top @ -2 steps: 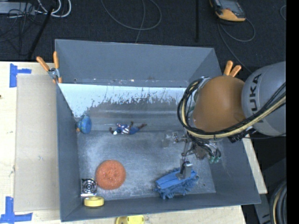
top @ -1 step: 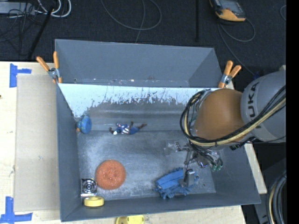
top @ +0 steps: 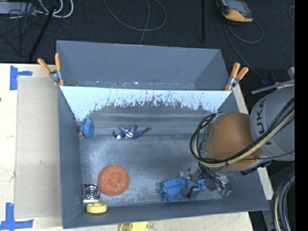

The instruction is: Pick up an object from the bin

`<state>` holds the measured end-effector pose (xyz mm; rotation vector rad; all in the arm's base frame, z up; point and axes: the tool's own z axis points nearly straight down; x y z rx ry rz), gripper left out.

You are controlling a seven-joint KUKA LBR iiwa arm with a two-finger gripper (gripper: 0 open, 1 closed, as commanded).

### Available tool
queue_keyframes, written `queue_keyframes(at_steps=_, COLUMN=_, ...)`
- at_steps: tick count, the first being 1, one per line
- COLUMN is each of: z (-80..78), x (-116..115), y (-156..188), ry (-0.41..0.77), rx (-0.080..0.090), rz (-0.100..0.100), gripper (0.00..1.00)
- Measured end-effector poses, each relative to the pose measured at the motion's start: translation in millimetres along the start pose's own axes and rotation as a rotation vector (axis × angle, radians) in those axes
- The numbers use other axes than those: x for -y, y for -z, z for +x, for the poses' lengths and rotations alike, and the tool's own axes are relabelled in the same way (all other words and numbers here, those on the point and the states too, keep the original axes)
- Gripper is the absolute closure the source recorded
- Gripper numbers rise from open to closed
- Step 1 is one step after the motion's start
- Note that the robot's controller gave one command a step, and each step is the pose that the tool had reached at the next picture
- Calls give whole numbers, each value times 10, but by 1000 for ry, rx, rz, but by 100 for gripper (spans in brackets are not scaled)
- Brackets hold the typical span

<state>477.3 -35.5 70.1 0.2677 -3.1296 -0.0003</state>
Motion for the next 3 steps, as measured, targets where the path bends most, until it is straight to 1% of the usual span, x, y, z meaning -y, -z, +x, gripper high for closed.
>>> queue_keyframes(at_steps=1, z=0, x=0, y=0, ry=0, rx=0, rz=0, gripper=100)
queue_keyframes(at_steps=2, z=-61, x=224, y=-2, ry=-20, rx=1, rz=-2, gripper=100)
queue_keyframes(at_steps=3, z=-91, x=113, y=1493, ry=-21, rx=2, rz=0, gripper=100)
